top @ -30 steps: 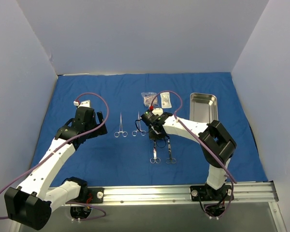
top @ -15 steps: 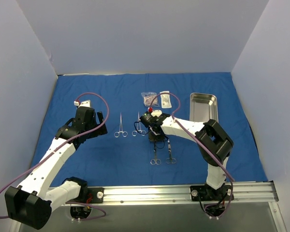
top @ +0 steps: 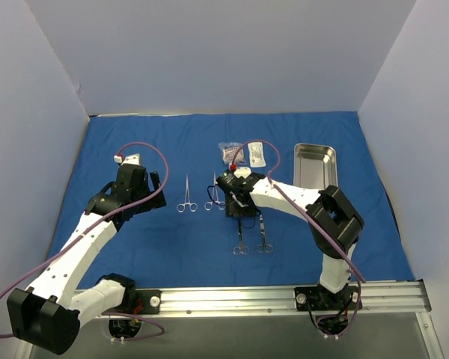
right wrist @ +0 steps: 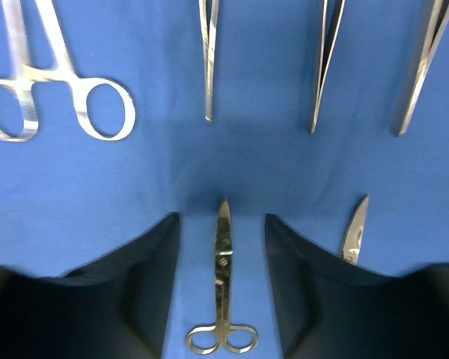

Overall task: Open and lay out the surgical kit
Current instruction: Place the medical item in the surgical kit, then reset both arms

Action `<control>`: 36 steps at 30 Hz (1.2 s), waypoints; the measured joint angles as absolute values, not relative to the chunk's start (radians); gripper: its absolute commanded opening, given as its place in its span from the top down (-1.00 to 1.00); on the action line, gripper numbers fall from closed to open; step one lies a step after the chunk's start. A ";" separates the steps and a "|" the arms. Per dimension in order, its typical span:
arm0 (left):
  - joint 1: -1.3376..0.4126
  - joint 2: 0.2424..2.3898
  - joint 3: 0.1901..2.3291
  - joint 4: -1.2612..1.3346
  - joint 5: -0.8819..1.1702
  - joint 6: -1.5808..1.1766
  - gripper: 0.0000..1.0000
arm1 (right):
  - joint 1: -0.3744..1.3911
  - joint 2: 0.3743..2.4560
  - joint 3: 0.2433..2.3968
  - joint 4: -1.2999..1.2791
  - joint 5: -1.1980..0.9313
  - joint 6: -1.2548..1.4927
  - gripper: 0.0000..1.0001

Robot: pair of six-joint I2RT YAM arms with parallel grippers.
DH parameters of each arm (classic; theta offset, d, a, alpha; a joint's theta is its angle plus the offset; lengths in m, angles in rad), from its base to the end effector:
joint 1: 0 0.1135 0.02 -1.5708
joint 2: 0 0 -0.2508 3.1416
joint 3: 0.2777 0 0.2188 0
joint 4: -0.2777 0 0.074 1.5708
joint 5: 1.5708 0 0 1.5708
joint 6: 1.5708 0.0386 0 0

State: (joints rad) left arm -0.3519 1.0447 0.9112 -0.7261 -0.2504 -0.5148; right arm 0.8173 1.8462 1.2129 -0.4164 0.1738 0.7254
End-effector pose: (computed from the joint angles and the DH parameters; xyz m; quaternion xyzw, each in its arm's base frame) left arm 0.1754 -0.0542 0.2774 -0.1190 0.9235 -0.0388 0.3627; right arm 0.2437 0.2500 0.1815 -0.0219 0.9626 0.1188 0.2425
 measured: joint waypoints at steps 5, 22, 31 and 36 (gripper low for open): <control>-0.352 1.045 0.978 -0.746 -0.257 -0.511 -0.88 | 0.792 1.774 1.279 -0.426 0.201 0.687 -0.29; -0.349 0.995 1.525 -0.903 -0.435 -0.363 -0.88 | 0.176 1.273 1.514 -0.464 0.382 0.324 -0.99; -0.347 0.860 1.694 -0.926 -0.531 -0.238 -0.88 | 0.172 0.986 1.702 -0.476 0.565 0.096 -0.99; -0.347 0.810 1.787 -0.935 -0.603 -0.159 -0.88 | 0.179 0.871 1.724 -0.465 0.593 0.009 -0.99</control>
State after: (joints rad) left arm -0.3466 0.8104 1.7870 -0.9348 -0.6033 -0.1585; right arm 0.1787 0.8707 1.7241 -0.4648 0.5930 0.0090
